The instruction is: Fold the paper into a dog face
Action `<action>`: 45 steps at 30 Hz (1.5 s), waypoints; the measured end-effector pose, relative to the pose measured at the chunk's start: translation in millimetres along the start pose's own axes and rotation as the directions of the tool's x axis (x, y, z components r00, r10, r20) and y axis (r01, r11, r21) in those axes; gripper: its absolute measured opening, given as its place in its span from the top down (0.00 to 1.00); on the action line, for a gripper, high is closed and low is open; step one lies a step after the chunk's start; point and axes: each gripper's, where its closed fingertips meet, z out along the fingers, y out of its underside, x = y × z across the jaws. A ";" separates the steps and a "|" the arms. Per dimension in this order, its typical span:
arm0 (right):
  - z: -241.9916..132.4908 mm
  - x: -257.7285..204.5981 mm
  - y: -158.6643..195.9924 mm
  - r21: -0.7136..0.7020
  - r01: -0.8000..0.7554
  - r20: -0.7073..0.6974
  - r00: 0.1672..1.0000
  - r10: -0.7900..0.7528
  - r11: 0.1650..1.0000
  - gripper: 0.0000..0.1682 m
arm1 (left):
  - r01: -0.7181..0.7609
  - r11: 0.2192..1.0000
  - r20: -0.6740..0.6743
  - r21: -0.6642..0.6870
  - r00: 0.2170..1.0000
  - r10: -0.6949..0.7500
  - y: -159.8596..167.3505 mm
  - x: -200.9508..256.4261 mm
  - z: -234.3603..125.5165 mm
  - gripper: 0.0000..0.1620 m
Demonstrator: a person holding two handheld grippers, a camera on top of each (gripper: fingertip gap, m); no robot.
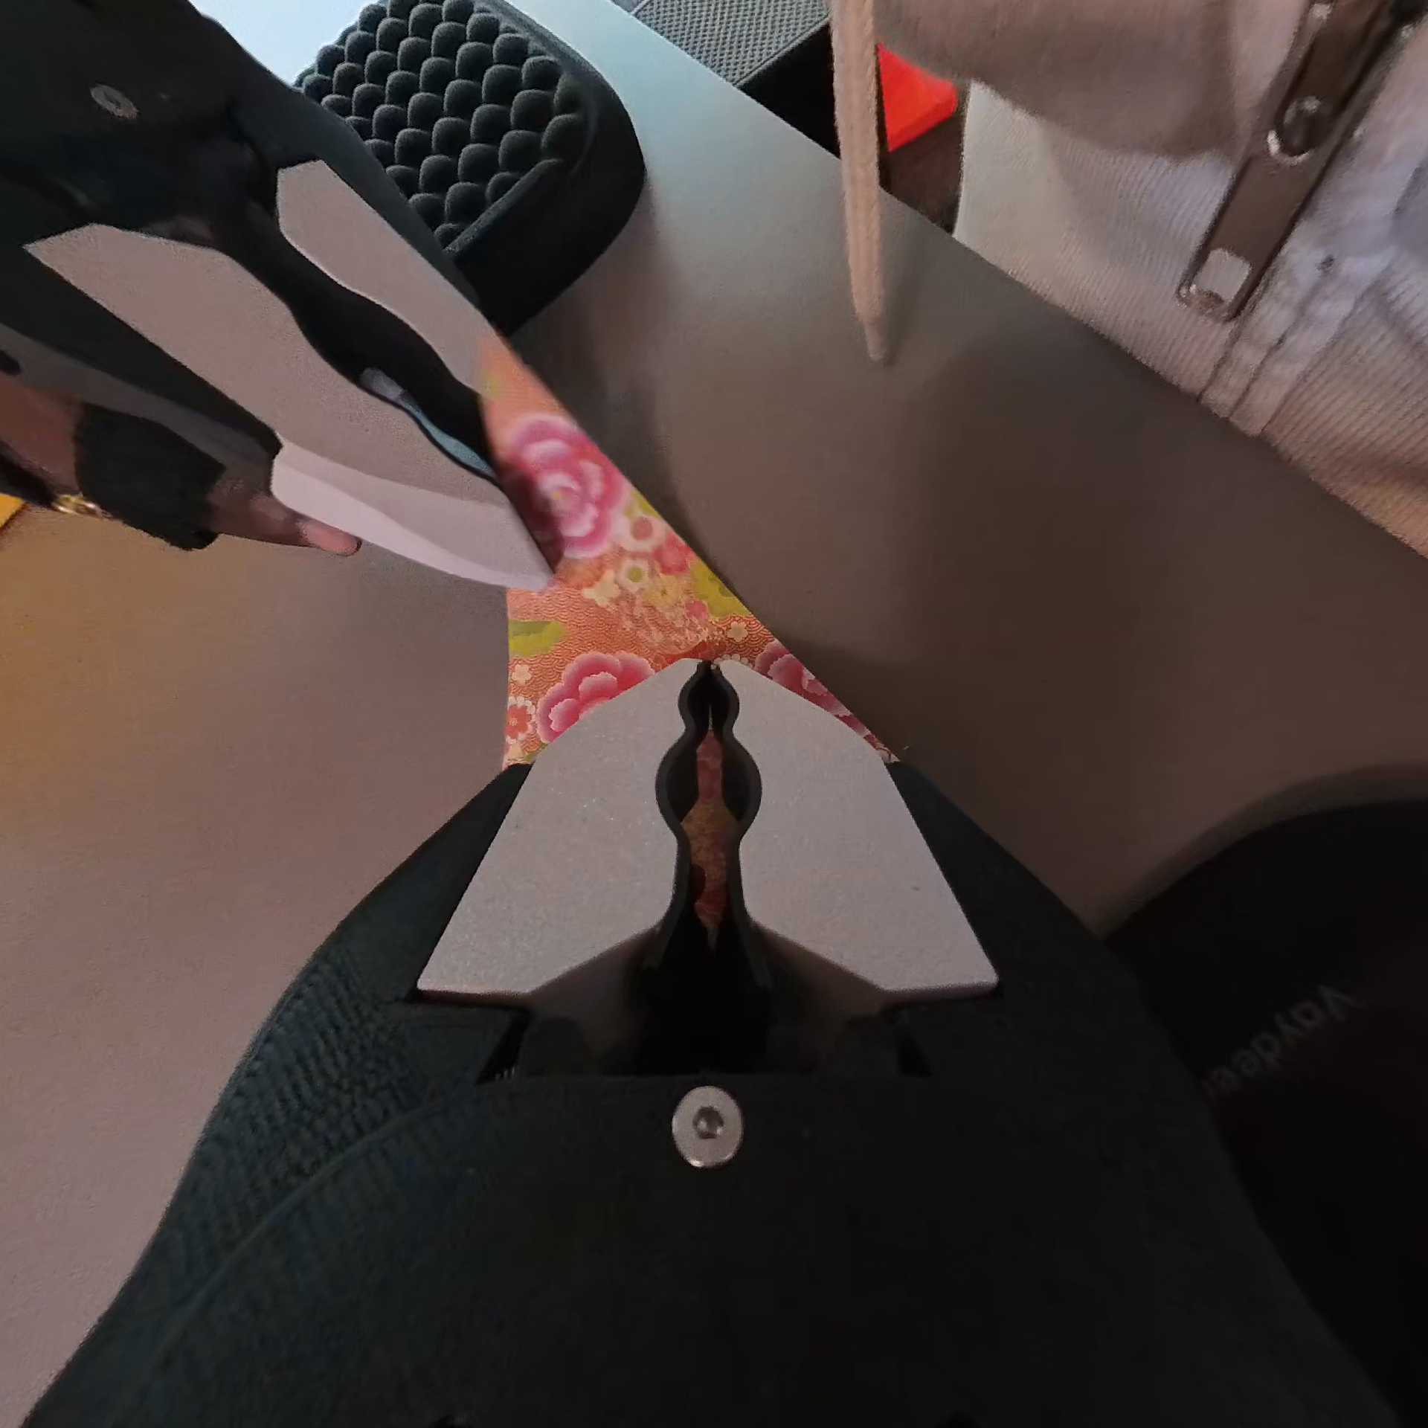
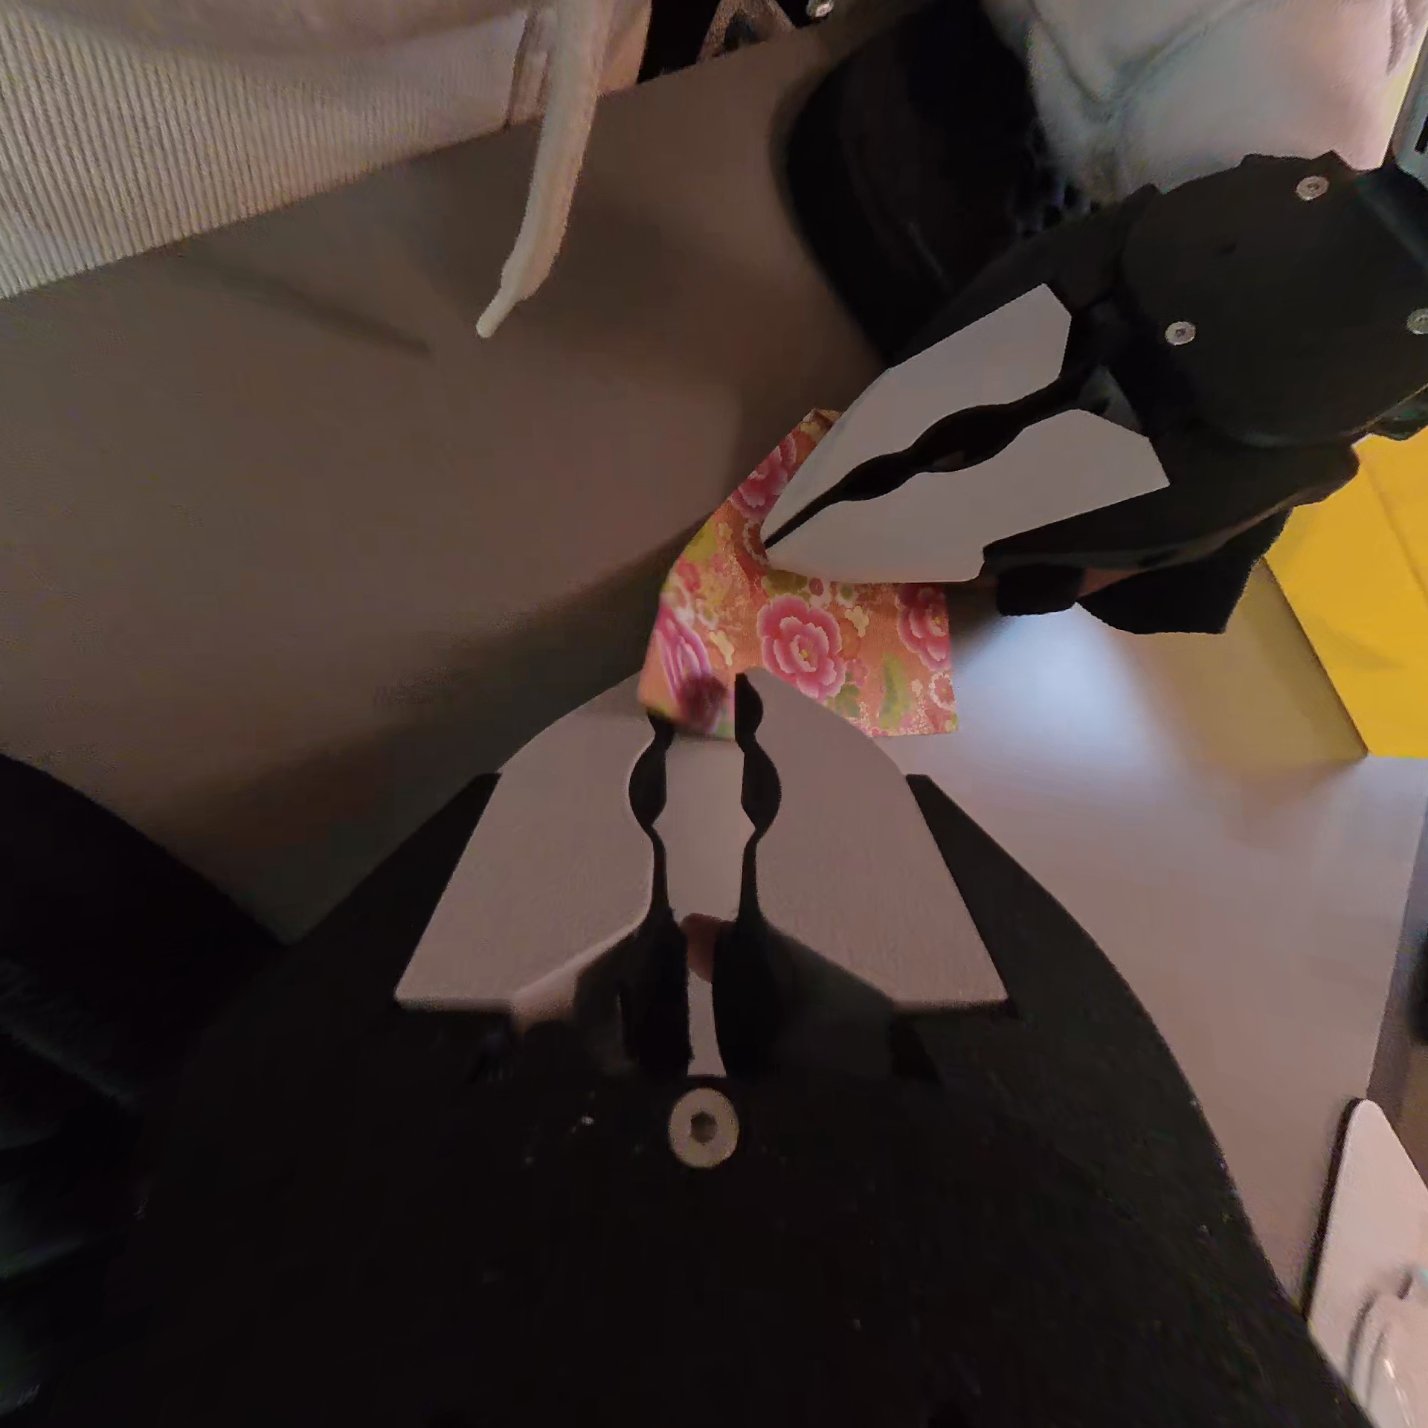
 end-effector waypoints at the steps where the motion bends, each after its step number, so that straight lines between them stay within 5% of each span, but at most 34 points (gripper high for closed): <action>1: 0.5 -1.0 2.3 -0.013 0.020 0.012 1.000 -0.019 1.000 0.93 | -0.004 1.000 0.000 0.001 1.000 0.004 0.0 0.1 0.1 1.00; 4: 3.8 1.6 -1.6 0.028 -0.014 0.024 1.000 0.013 1.000 0.98 | -0.006 1.000 -0.004 0.002 1.000 0.006 -0.1 0.0 0.1 1.00; 8: 6.4 -1.5 1.4 0.058 -0.286 0.137 0.951 0.276 0.957 0.99 | -0.016 1.000 0.010 0.001 1.000 0.016 -0.3 0.0 0.1 1.00; 13: 9.7 -0.3 0.1 -0.007 -0.657 0.307 0.716 0.627 0.754 0.98 | -0.029 1.000 0.020 0.002 0.999 0.029 -0.8 0.1 0.3 1.00; 18: 13.3 2.6 3.2 -0.119 -0.855 0.359 0.436 0.825 0.504 0.98 | -0.034 0.999 0.021 0.003 0.999 0.034 -1.0 0.0 0.3 1.00; 29: 12.3 5.2 5.5 -0.113 -0.972 0.245 0.172 0.954 0.204 0.96 | -0.040 0.999 0.024 0.003 0.999 0.040 -1.5 0.0 0.2 1.00; 39: 2.8 8.5 1.7 -0.039 -0.992 0.252 0.106 0.962 0.120 0.95 | -0.039 0.999 0.023 0.004 0.999 0.039 -1.9 0.0 0.1 1.00; 45: -2.0 6.7 -8.2 0.008 -0.965 0.274 0.254 0.927 0.262 0.93 | -0.038 0.999 0.018 0.004 0.999 0.038 -2.4 0.4 0.2 1.00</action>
